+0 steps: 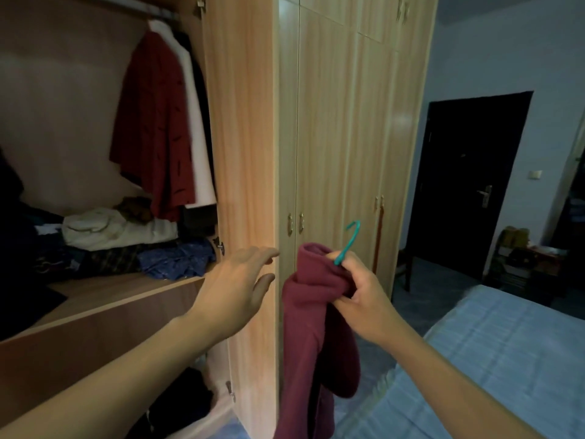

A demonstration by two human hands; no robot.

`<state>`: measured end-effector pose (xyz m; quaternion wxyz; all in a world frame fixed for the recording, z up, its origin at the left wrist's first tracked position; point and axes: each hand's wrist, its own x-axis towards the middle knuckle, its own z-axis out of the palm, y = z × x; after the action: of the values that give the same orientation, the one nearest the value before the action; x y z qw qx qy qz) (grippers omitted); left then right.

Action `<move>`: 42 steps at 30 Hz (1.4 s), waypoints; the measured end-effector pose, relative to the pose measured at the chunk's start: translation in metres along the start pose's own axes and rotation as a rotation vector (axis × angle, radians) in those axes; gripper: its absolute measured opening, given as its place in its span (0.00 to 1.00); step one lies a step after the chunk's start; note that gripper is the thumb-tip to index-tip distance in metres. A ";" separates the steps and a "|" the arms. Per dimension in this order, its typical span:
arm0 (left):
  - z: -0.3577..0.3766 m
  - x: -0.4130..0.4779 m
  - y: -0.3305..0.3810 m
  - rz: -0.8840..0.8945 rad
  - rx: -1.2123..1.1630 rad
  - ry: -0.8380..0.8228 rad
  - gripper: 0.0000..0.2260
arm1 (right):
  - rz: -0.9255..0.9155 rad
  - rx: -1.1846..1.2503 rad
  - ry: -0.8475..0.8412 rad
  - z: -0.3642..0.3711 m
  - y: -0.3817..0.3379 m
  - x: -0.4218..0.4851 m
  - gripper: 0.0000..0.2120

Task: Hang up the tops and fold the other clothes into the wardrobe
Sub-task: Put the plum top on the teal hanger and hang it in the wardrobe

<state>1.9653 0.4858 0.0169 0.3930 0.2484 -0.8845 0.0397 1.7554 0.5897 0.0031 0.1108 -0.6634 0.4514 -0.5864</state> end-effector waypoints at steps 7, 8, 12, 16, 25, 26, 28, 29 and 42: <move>0.019 0.013 0.000 0.322 -0.342 -0.202 0.25 | -0.111 0.035 -0.230 0.010 -0.018 -0.006 0.18; 0.021 0.011 0.001 0.311 -0.400 -0.235 0.22 | -0.115 0.040 -0.245 0.008 -0.019 -0.008 0.18; 0.025 0.005 0.004 0.260 -0.502 -0.235 0.03 | -0.107 0.018 -0.266 0.001 -0.022 -0.017 0.21; 0.025 -0.005 0.009 0.333 -0.434 -0.177 0.05 | -0.061 0.020 -0.265 -0.002 -0.023 -0.026 0.22; 0.003 -0.020 -0.003 0.229 -0.285 -0.071 0.13 | 0.248 -0.336 0.061 0.004 -0.038 -0.032 0.20; 0.002 -0.022 -0.005 0.204 -0.254 -0.053 0.11 | 0.272 -0.480 0.065 0.005 -0.040 -0.031 0.15; -0.003 -0.026 -0.009 0.160 -0.210 -0.018 0.12 | 0.275 -0.598 -0.010 0.008 -0.044 -0.030 0.12; -0.006 -0.029 -0.010 0.147 -0.195 0.002 0.14 | 0.270 -0.604 -0.044 0.010 -0.048 -0.030 0.12; -0.060 -0.061 -0.035 0.067 -0.017 0.270 0.12 | -0.051 -0.447 -0.072 0.063 -0.078 -0.034 0.16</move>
<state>2.0569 0.4965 0.0106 0.5088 0.2075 -0.8318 0.0782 1.8506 0.6342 0.0145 -0.0376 -0.7032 0.5489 -0.4502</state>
